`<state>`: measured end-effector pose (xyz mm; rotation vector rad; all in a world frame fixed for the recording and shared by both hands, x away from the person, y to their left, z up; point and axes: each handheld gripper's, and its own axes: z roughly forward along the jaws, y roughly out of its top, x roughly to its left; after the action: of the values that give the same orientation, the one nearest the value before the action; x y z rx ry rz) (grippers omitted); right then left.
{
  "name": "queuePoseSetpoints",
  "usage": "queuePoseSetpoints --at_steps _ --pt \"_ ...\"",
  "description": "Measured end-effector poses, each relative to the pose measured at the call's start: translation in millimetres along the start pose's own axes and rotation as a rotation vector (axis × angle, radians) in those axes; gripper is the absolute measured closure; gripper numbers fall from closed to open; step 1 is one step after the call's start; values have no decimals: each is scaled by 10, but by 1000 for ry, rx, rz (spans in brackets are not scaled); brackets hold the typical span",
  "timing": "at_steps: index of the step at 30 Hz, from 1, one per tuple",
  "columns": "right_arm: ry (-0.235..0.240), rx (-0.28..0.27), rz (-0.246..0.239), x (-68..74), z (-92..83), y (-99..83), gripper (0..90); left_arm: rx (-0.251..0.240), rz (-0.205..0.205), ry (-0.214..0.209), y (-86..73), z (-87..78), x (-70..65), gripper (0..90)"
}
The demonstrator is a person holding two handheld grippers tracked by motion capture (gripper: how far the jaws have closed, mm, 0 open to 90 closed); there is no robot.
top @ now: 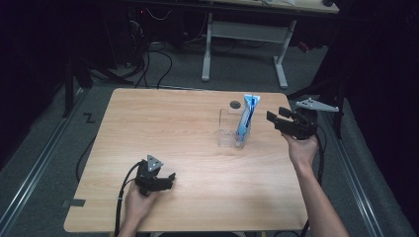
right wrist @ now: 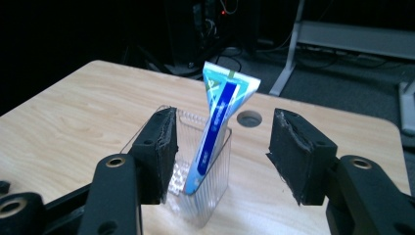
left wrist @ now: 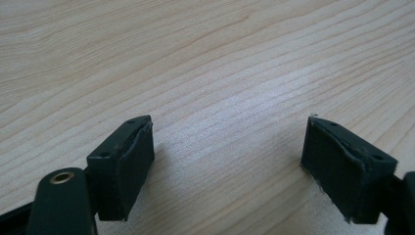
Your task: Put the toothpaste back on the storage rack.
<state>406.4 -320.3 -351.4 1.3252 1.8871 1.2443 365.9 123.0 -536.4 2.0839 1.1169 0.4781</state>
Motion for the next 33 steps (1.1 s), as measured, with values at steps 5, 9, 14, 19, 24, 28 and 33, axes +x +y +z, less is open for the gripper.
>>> queuePoseSetpoints --at_steps 5,9,14,19,24,28,33 --pt "-2 -4 -4 1 -77 -20 437 0 -1 0 0 0 0 201" --pt "0 -1 5 -2 -106 -69 440 0 -1 0 0 0 0 200" --pt "-2 -7 4 8 -154 -110 446 0 -1 0 0 0 0 200" --pt "0 -2 9 5 -197 -158 449 0 -1 0 0 -1 0 201" --pt "1 -3 12 0 -244 -209 450 0 -1 0 0 0 0 201" --pt "5 -2 15 3 -282 -270 450 0 -1 0 0 0 0 200" --pt "-10 34 15 -19 -288 -437 451 0 -1 0 0 0 0 201"
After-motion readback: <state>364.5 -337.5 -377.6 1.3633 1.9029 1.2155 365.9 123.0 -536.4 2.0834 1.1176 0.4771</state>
